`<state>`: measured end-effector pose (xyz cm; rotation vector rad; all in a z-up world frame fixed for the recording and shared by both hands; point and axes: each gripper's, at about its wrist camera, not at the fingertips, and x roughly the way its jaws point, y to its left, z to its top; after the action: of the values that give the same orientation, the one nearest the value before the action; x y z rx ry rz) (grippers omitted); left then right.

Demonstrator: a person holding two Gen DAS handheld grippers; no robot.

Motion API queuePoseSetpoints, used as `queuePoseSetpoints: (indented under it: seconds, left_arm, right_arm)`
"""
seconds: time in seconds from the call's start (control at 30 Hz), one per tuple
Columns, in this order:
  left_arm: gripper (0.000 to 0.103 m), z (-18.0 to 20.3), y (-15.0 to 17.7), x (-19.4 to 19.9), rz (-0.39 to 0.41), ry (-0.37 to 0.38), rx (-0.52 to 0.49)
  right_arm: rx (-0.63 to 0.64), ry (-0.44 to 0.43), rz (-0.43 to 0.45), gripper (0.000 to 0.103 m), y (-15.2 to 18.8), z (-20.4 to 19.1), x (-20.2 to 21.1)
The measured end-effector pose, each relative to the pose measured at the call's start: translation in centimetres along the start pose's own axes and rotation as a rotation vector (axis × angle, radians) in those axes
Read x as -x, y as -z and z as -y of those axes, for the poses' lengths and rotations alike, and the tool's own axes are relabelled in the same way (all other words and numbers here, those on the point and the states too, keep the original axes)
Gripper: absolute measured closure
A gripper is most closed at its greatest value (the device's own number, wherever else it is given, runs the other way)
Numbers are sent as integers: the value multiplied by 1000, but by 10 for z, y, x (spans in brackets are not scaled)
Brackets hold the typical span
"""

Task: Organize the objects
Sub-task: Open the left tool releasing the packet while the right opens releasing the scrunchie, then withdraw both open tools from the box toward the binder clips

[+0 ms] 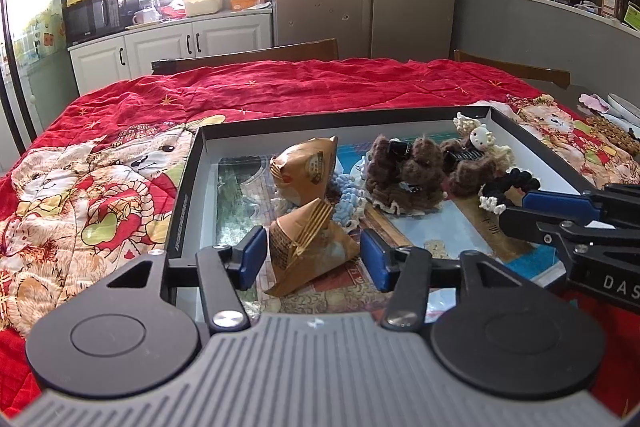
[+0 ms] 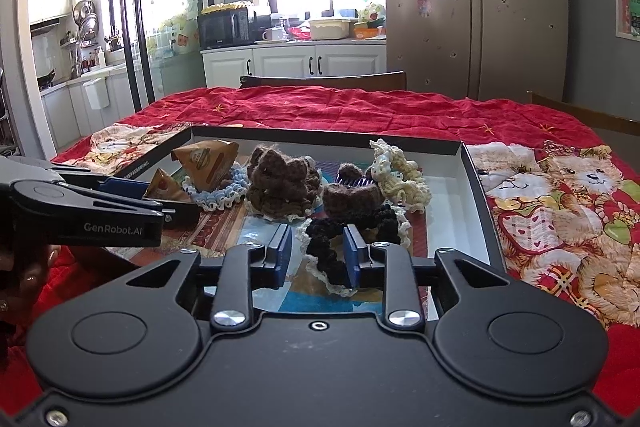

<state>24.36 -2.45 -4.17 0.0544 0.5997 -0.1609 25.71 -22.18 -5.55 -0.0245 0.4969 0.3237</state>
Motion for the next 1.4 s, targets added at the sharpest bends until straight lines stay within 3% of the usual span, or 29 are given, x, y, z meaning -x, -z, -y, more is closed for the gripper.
queuePoseSetpoints:
  seconds: [0.77,0.97,1.13,1.4]
  left_arm:
    - [11,5,-6,23,83,-10,-5]
    - [9,3,-11,37,96,-6,21]
    - [1,4,-12,54,125,-11,22]
    - [1,10,-11,80,147,-9,24]
  right_arm:
    - [-84,-3,47,59,-10,7,21]
    - [-93,-4,66,57,-17,8,39]
    - [-92,-11,83,53,-23,6,59]
    - [-92,-10,97,52,-25,5,92]
